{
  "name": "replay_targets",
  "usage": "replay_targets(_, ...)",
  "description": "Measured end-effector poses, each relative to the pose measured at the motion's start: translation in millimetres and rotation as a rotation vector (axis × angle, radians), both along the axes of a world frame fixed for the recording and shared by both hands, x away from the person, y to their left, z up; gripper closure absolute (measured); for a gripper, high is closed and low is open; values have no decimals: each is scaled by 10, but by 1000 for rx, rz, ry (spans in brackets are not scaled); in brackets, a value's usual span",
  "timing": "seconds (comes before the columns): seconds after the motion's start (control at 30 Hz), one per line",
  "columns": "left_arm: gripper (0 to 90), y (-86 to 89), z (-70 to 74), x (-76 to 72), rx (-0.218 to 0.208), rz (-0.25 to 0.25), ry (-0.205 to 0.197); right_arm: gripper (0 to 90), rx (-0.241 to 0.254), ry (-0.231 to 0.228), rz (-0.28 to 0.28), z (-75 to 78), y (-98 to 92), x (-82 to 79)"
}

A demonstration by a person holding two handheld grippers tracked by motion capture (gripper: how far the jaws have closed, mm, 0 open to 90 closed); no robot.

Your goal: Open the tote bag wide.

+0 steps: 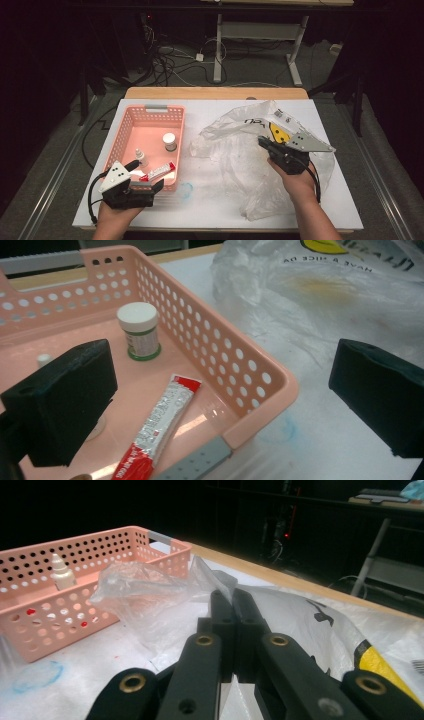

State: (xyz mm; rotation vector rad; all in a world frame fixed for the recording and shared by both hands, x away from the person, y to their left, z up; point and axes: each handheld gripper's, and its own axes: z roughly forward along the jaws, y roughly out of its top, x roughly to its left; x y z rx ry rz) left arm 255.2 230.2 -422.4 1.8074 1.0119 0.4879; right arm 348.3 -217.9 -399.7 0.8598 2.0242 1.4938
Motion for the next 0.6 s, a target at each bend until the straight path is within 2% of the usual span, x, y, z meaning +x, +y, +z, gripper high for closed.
replay_targets(0.07,0,37,4,-1,0,12,5,900,-8,3,1,-8,0,-6)
replay_targets(0.27,0,127,2,22,9,48,13,900,15,-1,8,19,-39,-20)
replay_targets(0.6,0,389,-19,70,0,127,27,900,12,1,10,20,-62,-15)
